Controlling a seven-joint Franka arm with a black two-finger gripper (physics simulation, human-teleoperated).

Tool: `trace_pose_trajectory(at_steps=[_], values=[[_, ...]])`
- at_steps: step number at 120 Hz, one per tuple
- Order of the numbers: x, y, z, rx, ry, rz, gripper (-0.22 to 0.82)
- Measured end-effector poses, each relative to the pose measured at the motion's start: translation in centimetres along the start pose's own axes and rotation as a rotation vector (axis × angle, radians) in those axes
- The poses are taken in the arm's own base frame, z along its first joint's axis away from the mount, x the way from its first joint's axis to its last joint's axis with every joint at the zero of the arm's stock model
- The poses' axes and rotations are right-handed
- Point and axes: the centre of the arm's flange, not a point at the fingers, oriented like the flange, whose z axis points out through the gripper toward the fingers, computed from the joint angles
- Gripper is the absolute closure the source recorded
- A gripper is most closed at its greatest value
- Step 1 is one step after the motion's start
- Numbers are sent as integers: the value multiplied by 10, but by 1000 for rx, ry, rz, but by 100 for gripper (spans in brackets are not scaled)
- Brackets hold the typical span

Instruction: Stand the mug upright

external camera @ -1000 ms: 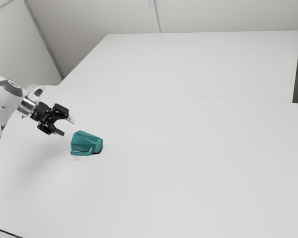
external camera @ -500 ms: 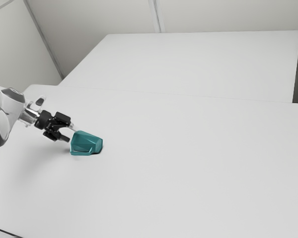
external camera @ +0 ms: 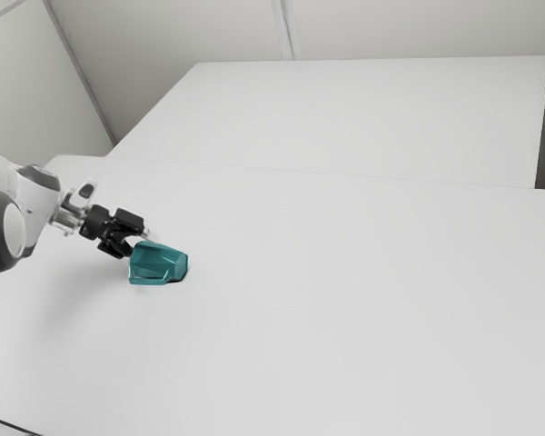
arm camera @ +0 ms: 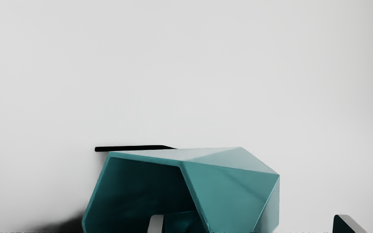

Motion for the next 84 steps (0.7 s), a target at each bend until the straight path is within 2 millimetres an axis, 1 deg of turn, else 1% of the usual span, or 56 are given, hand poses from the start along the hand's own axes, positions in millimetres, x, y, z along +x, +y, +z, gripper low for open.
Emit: trace_pose_trajectory(at_steps=[12, 20, 45, 53, 64, 84], values=[[-3, 0, 3, -7, -5, 8, 6], [-3, 0, 4, -8, -6, 14, 11], [-3, 1, 3, -9, -4, 32, 46], [-3, 1, 2, -9, -3, 38, 56], [-3, 2, 1, -8, -1, 45, 61], [0, 10, -6, -12, 18, 65, 70]])
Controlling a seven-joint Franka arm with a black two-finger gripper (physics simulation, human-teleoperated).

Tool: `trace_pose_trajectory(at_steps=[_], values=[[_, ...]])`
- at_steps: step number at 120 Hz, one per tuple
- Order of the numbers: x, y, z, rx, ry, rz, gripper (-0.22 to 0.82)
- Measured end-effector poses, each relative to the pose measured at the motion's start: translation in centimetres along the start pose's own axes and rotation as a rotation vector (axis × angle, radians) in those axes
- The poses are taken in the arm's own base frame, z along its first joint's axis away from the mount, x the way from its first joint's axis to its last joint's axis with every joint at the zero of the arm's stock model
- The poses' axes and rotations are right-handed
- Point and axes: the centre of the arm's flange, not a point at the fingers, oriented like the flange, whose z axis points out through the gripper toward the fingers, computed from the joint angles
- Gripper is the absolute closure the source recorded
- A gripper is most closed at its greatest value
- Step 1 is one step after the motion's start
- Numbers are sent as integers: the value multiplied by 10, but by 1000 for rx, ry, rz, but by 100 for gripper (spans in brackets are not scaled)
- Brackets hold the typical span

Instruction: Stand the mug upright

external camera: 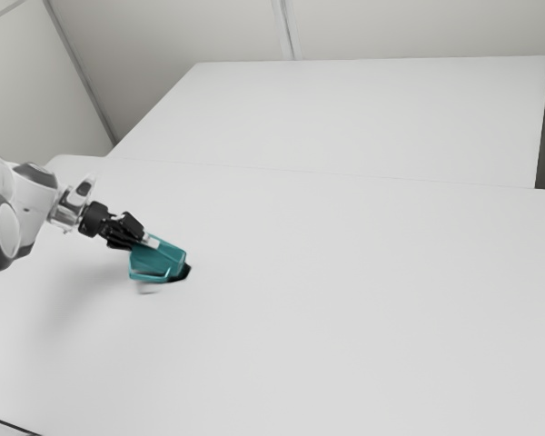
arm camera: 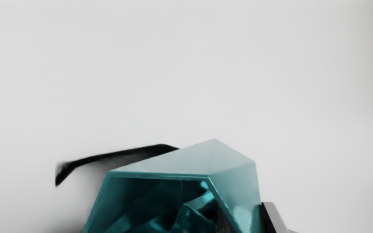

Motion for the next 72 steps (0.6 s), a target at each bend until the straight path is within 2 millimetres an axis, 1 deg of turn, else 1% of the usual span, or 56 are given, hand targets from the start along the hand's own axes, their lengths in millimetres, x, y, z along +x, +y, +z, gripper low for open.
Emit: trace_pose_trajectory(at_steps=[12, 36, 44, 56, 72], values=[[3, 6, -3, -5, 11, 12, 74], [7, 17, -10, -15, 37, 31, 77], [10, 26, -11, -20, 42, 47, 77], [15, 46, -13, -22, 44, 72, 77], [19, 67, -14, 16, 3, 94, 78]])
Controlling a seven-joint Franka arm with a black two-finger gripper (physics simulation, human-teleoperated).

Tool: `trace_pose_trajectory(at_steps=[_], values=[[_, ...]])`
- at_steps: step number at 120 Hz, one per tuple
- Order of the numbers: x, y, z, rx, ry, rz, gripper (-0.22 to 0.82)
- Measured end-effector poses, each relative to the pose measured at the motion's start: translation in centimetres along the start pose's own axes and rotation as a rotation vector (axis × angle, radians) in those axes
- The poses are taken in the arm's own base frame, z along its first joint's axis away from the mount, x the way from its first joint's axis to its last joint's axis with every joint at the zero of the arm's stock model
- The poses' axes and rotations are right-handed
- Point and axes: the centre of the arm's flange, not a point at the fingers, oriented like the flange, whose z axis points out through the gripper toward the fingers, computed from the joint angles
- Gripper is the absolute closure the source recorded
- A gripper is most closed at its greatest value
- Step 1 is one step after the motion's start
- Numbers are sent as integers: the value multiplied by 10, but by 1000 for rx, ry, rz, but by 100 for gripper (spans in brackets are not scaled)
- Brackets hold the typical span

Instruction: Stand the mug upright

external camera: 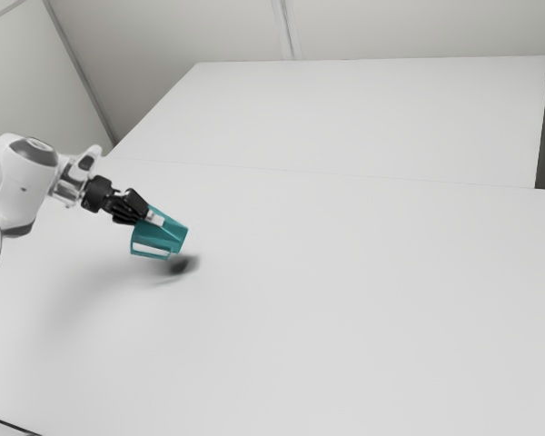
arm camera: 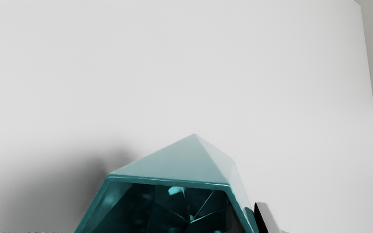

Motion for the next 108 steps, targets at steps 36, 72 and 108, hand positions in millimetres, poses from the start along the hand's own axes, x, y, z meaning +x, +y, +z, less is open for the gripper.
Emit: trace_pose_trajectory(at_steps=[36, 72, 108], values=[[27, 40, 4, 209, -130, 60, 78], [50, 67, 36, 449, -222, 143, 78], [66, 92, 67, 689, -281, 249, 78]])
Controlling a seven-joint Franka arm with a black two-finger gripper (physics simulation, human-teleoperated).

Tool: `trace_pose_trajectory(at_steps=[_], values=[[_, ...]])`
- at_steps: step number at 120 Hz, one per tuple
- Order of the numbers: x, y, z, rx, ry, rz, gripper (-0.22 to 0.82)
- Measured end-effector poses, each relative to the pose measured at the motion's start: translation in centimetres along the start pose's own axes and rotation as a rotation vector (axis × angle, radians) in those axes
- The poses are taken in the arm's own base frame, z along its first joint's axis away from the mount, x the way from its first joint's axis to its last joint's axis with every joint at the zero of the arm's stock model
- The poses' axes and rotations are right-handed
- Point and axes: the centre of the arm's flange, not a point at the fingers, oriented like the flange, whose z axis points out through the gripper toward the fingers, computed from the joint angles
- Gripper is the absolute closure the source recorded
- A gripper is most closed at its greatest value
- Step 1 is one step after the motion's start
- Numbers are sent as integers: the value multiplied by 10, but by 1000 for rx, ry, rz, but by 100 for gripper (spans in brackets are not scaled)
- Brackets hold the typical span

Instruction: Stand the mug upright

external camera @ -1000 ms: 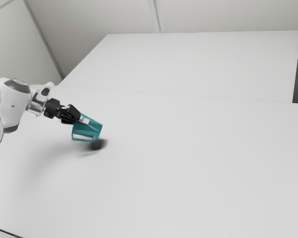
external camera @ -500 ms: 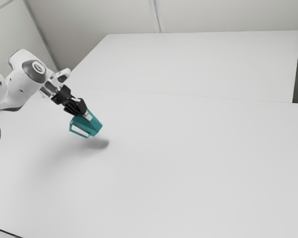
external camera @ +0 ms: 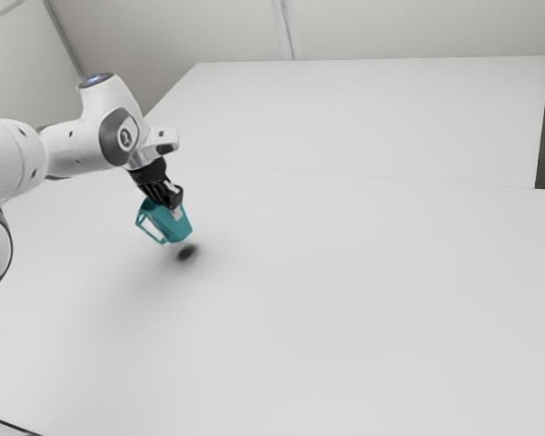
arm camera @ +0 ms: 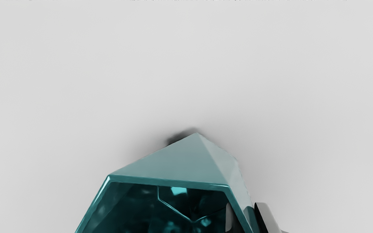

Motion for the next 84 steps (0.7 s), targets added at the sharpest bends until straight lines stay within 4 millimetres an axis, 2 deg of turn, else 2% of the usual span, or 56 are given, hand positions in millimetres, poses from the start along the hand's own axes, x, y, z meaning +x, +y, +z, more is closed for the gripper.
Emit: trace_pose_trajectory(at_steps=[28, 57, 84], values=[[10, 7, 17, 96, -24, -17, 78], [13, 9, 42, 118, -38, -73, 78], [16, 10, 55, 127, -36, -117, 78]])
